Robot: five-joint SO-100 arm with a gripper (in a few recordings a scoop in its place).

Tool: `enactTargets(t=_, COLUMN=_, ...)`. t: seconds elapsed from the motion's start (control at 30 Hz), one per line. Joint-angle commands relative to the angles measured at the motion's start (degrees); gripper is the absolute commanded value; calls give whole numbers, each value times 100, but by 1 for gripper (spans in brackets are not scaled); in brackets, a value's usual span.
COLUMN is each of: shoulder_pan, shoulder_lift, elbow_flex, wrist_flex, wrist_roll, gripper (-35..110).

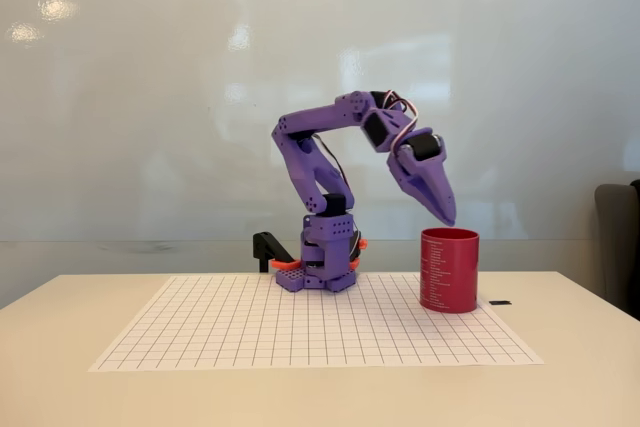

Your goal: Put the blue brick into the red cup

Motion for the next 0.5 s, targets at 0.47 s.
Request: enactTargets(t=0.47, shoulder_pan=3920, shoulder_lift=3911, elbow_flex=-79, wrist_flex=-1063, wrist_roll=-589, gripper=-1)
